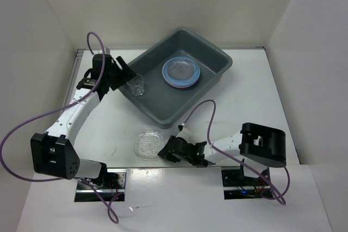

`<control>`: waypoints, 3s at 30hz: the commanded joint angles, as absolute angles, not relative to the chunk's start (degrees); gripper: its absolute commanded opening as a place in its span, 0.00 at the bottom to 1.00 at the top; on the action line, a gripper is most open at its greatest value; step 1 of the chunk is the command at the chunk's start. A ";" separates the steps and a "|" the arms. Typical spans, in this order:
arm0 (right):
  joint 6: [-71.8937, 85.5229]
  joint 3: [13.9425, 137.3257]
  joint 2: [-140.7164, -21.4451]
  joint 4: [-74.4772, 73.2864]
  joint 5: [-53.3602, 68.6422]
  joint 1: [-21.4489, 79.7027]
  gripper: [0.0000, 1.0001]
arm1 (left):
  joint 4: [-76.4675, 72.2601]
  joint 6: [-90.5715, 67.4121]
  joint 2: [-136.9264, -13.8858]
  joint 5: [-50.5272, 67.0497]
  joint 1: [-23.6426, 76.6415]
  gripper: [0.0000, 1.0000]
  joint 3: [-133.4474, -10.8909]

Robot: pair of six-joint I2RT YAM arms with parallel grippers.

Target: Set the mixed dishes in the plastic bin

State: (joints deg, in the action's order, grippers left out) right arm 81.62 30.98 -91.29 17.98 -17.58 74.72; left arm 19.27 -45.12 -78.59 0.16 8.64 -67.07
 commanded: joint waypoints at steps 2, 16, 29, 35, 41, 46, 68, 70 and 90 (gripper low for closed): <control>82.09 32.34 -92.12 16.26 -21.97 75.67 0.15 | 17.93 -44.12 -76.73 0.53 8.26 0.79 -66.97; 84.90 25.67 -45.73 -25.44 -19.26 76.29 0.01 | 17.93 -44.12 -76.73 1.05 8.26 0.79 -66.45; 77.18 40.75 -30.94 -39.29 -19.04 76.29 0.01 | 18.46 -44.12 -76.20 -0.53 8.26 0.79 -66.97; 62.43 61.24 -45.04 -33.85 -34.44 69.89 0.01 | 18.46 -44.64 -76.20 -0.53 8.26 0.79 -67.50; 44.93 73.12 -60.80 -26.83 -27.90 49.51 0.04 | 17.93 -45.26 -75.68 0.52 8.26 0.79 -67.50; 37.99 75.23 -71.53 -23.29 -18.55 33.07 0.01 | 16.79 -46.41 -73.66 1.58 8.26 0.79 -64.87; 25.58 97.72 -111.52 -21.97 -15.03 22.06 0.01 | 17.84 -46.41 -64.60 -0.61 10.37 0.79 -57.48; 24.97 101.23 -114.77 -22.50 -15.03 22.06 0.01 | 18.45 -45.88 -64.60 -1.14 10.37 0.79 -57.48; 21.53 86.98 -80.75 -28.04 -12.73 20.92 1.00 | 20.83 -39.12 -58.11 -10.80 10.37 0.96 -57.75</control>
State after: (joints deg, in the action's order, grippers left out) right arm 22.68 94.37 -92.75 -27.11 -10.81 21.21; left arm 21.34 -42.52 -62.76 -6.04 10.22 -57.69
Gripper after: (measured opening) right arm 0.999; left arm 0.952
